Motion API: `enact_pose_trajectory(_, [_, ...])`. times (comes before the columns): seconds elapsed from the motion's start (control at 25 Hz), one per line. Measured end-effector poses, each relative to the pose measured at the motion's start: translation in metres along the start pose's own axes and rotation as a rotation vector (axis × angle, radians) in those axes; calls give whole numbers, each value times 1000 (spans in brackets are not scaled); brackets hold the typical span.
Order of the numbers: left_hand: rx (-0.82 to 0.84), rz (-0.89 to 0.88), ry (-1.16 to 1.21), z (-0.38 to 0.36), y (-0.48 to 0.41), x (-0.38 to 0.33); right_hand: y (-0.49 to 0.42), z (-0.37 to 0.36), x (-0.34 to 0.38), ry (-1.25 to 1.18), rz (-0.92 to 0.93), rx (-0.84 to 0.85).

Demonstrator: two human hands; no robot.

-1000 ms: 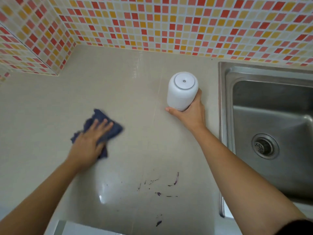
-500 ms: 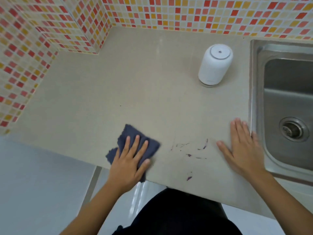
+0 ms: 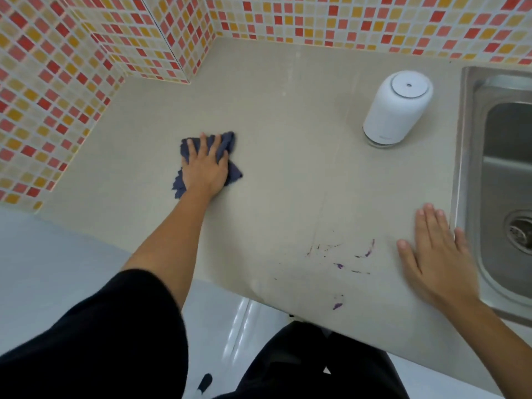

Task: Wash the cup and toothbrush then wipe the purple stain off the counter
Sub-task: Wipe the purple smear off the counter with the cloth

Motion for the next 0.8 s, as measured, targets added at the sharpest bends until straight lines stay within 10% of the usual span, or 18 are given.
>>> enact_pose_trajectory(0.28, [37,-549,-68,-41,207,-58,-4,0,5,-17,-8,-9])
enact_pose_trajectory(0.48, [-84,-67,-72,-11,102,-1,-2,1,-1,-26,-4,-35])
enact_pose_trajectory(0.8, [-3,-424,-51,-61,229,-127,-1,1,-2,-85,17,-7])
Point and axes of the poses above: each hand's wrist, its own y-axis away from the middle knuckle, its own z-axis out of the back of the hand, x = y × z, the point moved 8 cm from there along -y, towards the middle knuckle, and after that the axes turned 15 degrees about -z, right-handed, at the moved point
